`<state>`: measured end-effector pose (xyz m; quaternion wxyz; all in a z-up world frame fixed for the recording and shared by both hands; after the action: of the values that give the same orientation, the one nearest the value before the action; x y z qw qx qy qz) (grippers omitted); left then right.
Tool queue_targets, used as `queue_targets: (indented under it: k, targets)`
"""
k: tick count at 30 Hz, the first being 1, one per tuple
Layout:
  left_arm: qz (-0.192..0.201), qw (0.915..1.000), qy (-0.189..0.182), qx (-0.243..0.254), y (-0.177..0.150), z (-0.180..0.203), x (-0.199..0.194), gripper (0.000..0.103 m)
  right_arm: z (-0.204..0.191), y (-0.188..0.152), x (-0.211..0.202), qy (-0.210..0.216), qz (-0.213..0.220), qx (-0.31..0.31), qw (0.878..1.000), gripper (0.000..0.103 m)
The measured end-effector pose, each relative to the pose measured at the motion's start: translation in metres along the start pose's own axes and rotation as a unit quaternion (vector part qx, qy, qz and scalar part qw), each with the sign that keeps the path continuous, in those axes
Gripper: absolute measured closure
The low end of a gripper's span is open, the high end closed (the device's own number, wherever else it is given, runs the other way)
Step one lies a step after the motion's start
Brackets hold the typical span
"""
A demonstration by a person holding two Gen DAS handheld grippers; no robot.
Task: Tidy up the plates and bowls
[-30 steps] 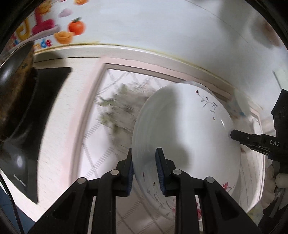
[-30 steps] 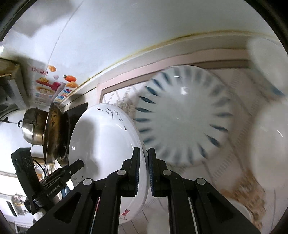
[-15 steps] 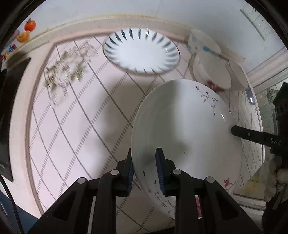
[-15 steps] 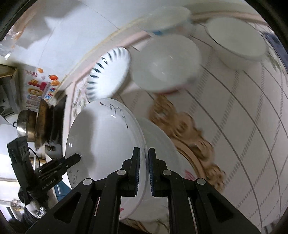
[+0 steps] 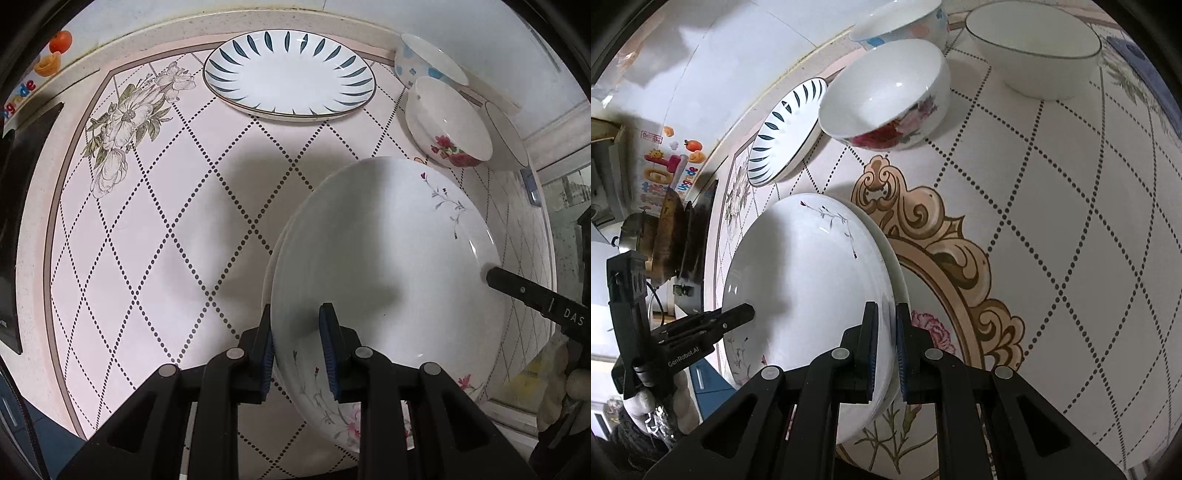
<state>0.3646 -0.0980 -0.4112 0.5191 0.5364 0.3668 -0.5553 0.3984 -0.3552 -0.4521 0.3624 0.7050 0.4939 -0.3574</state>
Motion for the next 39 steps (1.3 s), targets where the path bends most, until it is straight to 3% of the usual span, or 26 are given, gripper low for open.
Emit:
queue_targets:
  k: [7,18,31,39]
  targets:
    - [-0.018,0.9995,-0.012,-0.025,0.002,0.001,0.009,0.082,-0.001,0.003,-0.003,-0.007,0.006,-0.011,1.0,0.092]
    - [-0.022,0.9996,-0.006,-0.019,0.001,0.01,0.018,0.082,0.007,-0.001,-0.007,-0.003,0.009,0.002,1.0,0.092]
    - [-0.055,0.9976,-0.014,-0.039,-0.001,0.007,0.019,0.082,0.011,-0.009,-0.009,0.024,-0.028,0.018,0.999,0.088]
    - [-0.085,0.9954,0.002,-0.045,0.005,0.006,0.019,0.082,0.007,-0.012,-0.015,0.022,-0.041,0.002,0.999,0.086]
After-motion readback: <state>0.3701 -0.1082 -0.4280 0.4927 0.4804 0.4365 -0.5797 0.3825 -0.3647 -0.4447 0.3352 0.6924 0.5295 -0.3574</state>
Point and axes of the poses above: each gripper's, at about its wrist camera, not at the fingertips, and x roughly the way its jaws point, z to its right, y to its top, the point moved 7 cm from there along x, roughly the way its jaws point, and after that the axes turned 1 degree about x, right-handed, at the moved point
